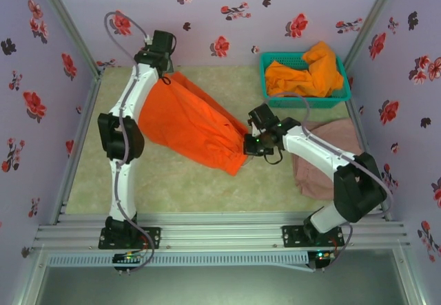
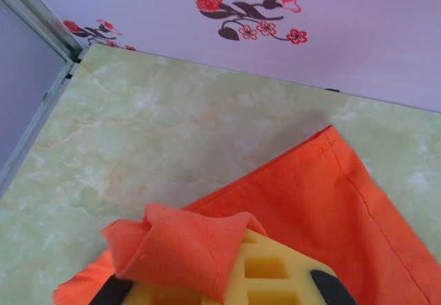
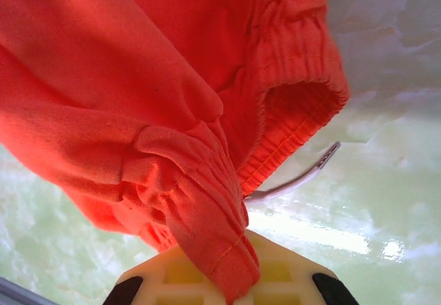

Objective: Fold and stack the shorts

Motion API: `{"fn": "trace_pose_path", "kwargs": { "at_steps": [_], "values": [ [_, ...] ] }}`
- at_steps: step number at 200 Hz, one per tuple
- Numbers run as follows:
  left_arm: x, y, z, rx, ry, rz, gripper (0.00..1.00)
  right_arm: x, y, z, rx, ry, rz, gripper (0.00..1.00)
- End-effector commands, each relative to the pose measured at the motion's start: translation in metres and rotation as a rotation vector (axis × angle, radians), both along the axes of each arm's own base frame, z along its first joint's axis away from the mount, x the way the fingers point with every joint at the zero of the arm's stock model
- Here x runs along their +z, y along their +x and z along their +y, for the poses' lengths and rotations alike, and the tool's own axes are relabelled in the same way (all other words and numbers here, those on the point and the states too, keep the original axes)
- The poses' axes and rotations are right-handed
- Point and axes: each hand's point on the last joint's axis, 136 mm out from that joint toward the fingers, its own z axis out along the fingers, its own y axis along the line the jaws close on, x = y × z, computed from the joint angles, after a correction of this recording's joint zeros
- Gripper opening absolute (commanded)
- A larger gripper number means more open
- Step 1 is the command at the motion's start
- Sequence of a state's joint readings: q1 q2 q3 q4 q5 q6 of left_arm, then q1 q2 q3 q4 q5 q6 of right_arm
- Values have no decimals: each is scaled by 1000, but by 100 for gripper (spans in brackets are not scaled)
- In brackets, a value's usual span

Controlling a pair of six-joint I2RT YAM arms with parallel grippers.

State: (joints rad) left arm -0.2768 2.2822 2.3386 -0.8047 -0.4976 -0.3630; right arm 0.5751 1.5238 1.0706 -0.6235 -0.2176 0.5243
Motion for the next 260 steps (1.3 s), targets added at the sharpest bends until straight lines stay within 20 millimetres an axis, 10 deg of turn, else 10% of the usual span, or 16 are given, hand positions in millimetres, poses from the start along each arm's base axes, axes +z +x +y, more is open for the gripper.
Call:
{"fn": "trace_pose_path", "kwargs": {
  "at_steps": [1, 32, 69, 92, 134, 181, 260],
  "values": [
    [-3, 14, 7, 38, 28, -24, 4, -11, 5, -11, -15, -42, 30, 3],
    [-20, 35, -11, -3, -49, -42, 15, -15, 16, -17, -41, -60, 45, 16],
    [10, 41, -36, -104, -175, -107, 69, -3, 31, -53, -91, -210, 2, 82],
    [37, 19, -37, -133, -206, -113, 99, 17, 29, -63, -86, -242, -41, 94],
    [35, -39, -32, -157, -312, -118, 99, 70, 17, 1, 28, 39, -177, 99],
    [-36, -71, -28, -175, -615, -41, 99, 73, 10, 86, 124, 257, -115, 99],
    [-143, -81, 3, -57, -781, 70, 99, -18, 30, 60, 54, 65, 49, 99]
  ]
}}
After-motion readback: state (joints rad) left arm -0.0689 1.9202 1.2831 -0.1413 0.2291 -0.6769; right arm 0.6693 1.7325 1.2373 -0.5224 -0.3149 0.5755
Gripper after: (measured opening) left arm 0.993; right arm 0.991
